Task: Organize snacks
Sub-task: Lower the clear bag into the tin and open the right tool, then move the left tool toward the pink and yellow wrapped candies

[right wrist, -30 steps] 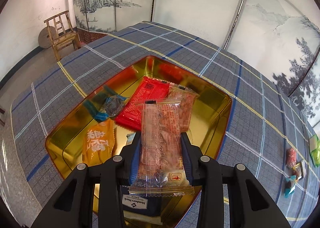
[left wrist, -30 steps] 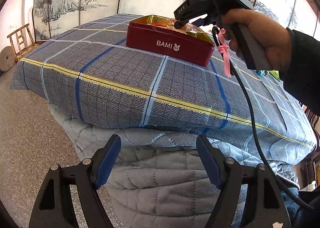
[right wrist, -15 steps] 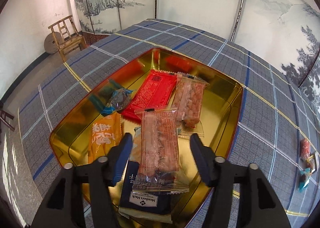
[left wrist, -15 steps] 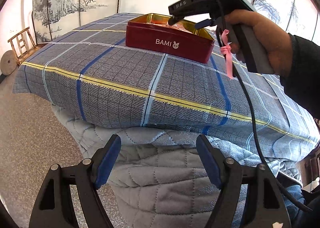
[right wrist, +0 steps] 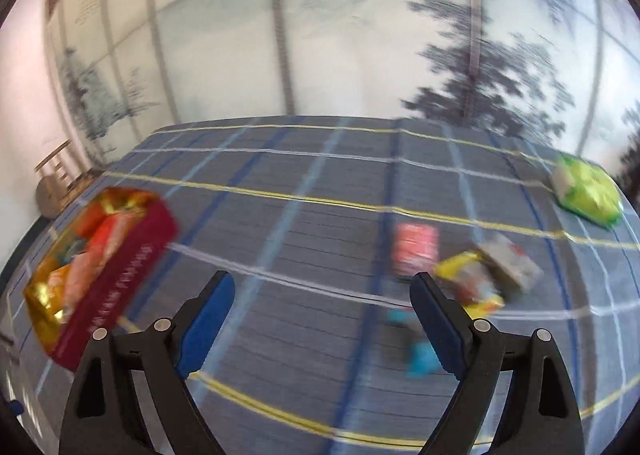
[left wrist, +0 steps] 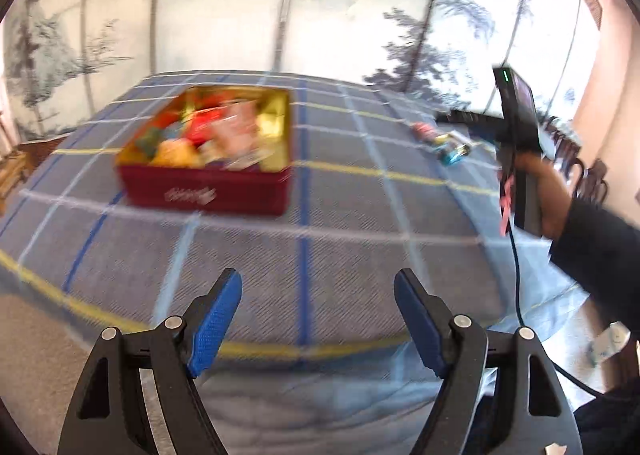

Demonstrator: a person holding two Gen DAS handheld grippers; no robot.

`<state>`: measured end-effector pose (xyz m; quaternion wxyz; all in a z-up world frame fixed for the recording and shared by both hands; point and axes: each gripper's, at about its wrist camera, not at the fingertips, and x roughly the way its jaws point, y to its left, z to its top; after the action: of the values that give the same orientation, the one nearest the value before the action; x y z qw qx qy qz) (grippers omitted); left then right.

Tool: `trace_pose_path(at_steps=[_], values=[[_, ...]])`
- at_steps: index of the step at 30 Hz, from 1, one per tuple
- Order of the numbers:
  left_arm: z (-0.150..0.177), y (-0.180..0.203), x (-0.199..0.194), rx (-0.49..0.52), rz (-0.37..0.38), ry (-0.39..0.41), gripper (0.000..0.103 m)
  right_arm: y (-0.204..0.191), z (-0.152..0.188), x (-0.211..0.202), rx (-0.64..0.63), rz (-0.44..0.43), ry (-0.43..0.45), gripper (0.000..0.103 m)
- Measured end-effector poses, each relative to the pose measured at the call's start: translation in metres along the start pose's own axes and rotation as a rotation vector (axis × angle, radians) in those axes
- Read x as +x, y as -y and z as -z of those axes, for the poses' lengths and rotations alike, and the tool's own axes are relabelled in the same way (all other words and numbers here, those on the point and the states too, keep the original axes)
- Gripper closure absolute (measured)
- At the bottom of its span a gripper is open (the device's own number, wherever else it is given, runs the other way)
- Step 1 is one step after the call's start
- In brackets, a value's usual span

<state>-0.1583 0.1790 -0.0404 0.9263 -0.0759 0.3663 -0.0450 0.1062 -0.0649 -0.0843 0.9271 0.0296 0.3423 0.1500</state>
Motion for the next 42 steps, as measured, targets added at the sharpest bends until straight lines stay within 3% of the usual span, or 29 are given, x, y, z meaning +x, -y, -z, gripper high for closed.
trace_pose_path(at_steps=[4,7,12,14,19,22,24,28,29,30,31,40,41,42], values=[[-0.042,0.043,0.033,0.109,0.023,0.003,0.028,0.127,0.014,-0.012,0.202,0.146,0.002,0.014],[-0.071,0.074,0.063,0.153,0.061,-0.019,0.028,0.216,0.028,-0.032,0.329,0.204,0.024,0.013],[-0.106,0.129,0.119,0.193,0.096,-0.080,0.028,0.268,0.044,-0.047,0.396,0.211,0.042,0.013],[-0.114,0.150,0.143,0.177,0.127,-0.104,0.028,0.288,0.050,-0.050,0.451,0.167,0.053,0.012],[-0.129,0.199,0.206,0.129,0.105,-0.136,0.030,0.313,0.065,-0.051,0.599,0.080,0.077,0.009],[-0.136,0.219,0.243,0.123,0.045,-0.164,0.039,0.316,0.069,-0.051,0.629,0.048,0.088,0.007],[-0.139,0.222,0.264,0.104,0.016,-0.186,0.060,0.314,0.069,-0.051,0.620,0.039,0.088,0.006],[-0.142,0.226,0.282,0.116,-0.012,-0.176,0.070,0.314,0.071,-0.054,0.629,0.017,0.104,0.006],[-0.142,0.226,0.282,0.129,-0.007,-0.180,0.090,0.314,0.073,-0.056,0.633,0.015,0.111,0.006],[-0.143,0.226,0.281,0.130,0.007,-0.184,0.100,0.315,0.073,-0.057,0.634,0.012,0.117,0.006],[-0.144,0.226,0.276,0.142,0.008,-0.171,0.103,0.315,0.073,-0.057,0.633,0.006,0.122,0.006],[-0.158,0.226,0.244,0.255,0.028,-0.105,0.103,0.313,0.074,-0.061,0.628,-0.015,0.140,0.006],[-0.160,0.225,0.247,0.252,0.011,-0.107,0.095,0.313,0.074,-0.061,0.627,-0.016,0.136,0.006],[-0.162,0.222,0.252,0.216,0.000,-0.116,0.066,0.313,0.074,-0.061,0.625,-0.017,0.133,0.006]])
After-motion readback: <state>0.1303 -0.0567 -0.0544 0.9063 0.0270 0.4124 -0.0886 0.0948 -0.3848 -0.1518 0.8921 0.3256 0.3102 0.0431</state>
